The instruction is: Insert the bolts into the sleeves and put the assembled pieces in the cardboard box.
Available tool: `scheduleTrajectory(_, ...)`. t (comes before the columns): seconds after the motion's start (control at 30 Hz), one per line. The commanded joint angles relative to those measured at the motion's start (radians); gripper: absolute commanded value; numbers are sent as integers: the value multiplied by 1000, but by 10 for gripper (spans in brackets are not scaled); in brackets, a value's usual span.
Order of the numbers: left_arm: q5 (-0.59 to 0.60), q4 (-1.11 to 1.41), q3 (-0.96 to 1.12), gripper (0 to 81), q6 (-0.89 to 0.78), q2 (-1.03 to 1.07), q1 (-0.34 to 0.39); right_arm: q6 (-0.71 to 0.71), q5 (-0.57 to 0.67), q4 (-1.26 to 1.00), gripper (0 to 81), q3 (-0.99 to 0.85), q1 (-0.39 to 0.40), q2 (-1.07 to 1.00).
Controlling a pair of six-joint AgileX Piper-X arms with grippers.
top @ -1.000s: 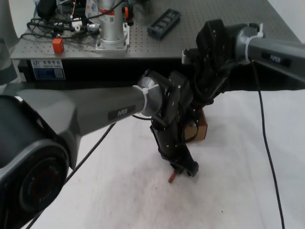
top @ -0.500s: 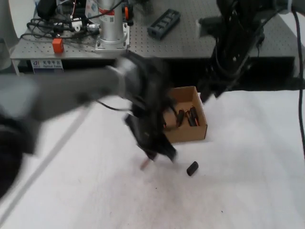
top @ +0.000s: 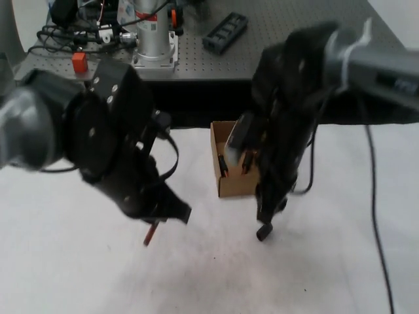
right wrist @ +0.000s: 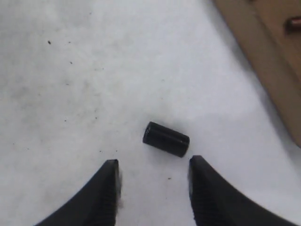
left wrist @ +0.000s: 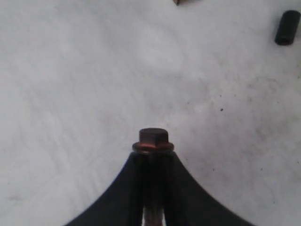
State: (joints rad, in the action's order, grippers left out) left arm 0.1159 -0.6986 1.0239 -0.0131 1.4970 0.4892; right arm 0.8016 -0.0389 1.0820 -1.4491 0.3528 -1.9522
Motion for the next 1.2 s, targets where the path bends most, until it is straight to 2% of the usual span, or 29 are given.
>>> scheduleTrajectory(0.0,10,3,-48,7,-7,-65,-3,38,-31,-28,346,7,9,-7)
scheduleTrajectory(0.07,10,-13,-62,7,-2,-94,-3,79,-77,-56,346,17,23,-28)
scheduleTrajectory(0.4,26,-32,-72,7,19,-189,-3,124,-128,-86,346,17,23,-88)
scheduleTrajectory(0.8,30,-64,-72,7,21,-191,-3,128,-132,-60,345,17,11,-98)
scheduleTrajectory(0.9,30,-64,-72,7,21,-191,-3,128,-157,-58,259,17,5,-117)
scheduleTrajectory(1.03,29,-64,-72,7,24,-191,-3,107,-172,-67,103,17,3,-135)
scheduleTrajectory(1.17,29,-64,-72,7,29,-191,-3,53,-197,-94,7,17,-4,-132)
